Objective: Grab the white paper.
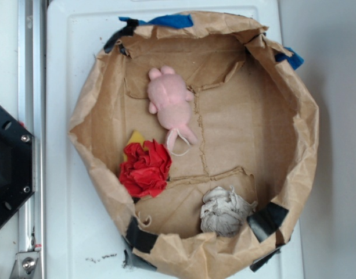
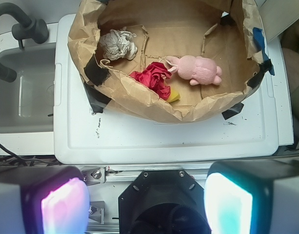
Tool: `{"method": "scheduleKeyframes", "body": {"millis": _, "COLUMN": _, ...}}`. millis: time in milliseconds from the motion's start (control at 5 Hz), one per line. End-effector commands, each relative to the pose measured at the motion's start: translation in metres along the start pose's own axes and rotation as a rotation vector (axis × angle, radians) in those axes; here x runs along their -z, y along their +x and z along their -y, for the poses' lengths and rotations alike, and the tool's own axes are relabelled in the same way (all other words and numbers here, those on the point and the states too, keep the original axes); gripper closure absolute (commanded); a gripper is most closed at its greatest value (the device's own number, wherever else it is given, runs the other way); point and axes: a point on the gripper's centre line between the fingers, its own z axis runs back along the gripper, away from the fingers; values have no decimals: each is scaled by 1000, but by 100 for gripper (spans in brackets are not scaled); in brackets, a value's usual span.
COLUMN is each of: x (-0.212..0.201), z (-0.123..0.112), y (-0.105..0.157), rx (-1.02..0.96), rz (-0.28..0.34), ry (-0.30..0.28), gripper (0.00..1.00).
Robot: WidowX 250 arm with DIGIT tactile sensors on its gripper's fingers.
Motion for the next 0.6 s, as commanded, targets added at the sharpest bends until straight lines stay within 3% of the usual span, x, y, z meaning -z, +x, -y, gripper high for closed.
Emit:
{"method": "scheduleKeyframes", "body": {"millis": 0, "x": 0, "z": 0, "y": 0, "rx": 0, "rz": 0, "ry": 0, "gripper": 0}}
{"method": "scheduleKeyframes", "body": {"millis": 400, "x": 25, "z": 13, "y": 77, "rx": 137, "rz": 140, "ry": -49, "gripper": 0}}
